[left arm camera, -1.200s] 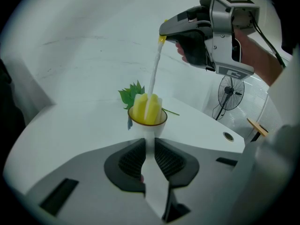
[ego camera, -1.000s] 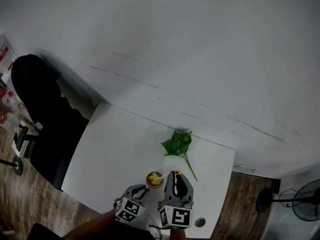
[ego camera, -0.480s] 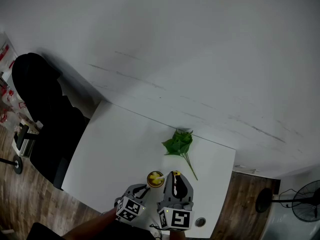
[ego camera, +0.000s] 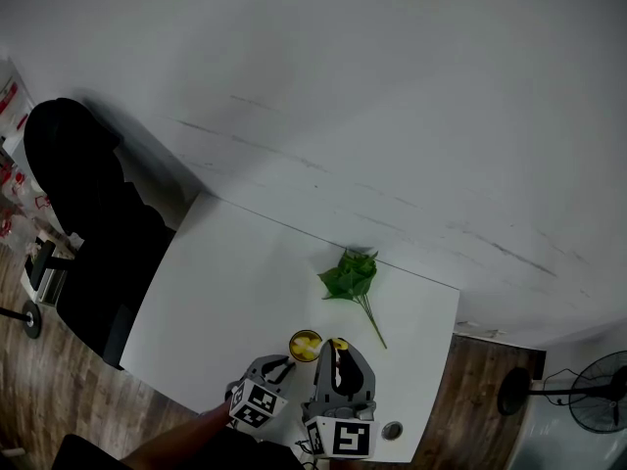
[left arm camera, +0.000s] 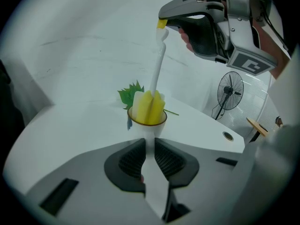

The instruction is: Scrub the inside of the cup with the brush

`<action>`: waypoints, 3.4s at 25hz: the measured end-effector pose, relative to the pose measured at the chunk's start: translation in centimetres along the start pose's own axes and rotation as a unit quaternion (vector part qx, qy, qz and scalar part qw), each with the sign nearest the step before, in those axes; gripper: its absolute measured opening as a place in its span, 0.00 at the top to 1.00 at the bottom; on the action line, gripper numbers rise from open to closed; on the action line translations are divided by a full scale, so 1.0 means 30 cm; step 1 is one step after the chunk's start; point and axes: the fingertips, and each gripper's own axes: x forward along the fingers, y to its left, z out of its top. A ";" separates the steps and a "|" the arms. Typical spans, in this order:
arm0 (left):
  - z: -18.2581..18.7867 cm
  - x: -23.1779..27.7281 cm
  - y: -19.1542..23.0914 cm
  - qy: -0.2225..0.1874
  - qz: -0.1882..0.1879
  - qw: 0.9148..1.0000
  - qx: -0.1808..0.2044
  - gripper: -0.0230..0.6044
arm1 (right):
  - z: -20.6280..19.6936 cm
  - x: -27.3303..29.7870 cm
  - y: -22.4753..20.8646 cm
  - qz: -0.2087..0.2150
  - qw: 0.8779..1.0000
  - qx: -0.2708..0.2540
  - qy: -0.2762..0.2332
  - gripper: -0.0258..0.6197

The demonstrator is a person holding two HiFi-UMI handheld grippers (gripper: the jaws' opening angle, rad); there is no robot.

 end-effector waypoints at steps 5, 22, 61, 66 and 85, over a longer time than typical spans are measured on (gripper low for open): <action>-0.003 0.000 0.000 -0.003 0.000 1.000 0.000 0.85 | -0.019 -0.017 0.015 0.000 1.000 0.004 0.003 0.86; -0.002 0.003 -0.001 -0.008 -0.006 1.000 -0.002 0.85 | -0.131 -0.029 0.026 -0.001 0.998 -0.018 0.052 0.86; -0.003 0.004 0.001 -0.010 -0.016 1.000 -0.004 0.85 | -0.148 -0.049 -0.098 -0.056 0.997 -0.012 0.058 0.86; -0.003 0.004 0.001 -0.011 -0.015 1.000 -0.003 0.85 | -0.113 -0.057 -0.071 -0.049 0.997 -0.022 0.048 0.86; 0.081 -0.080 -0.005 -0.042 -0.042 0.998 -0.008 0.59 | 0.097 -0.202 -0.030 -0.069 0.997 -0.043 -0.020 0.86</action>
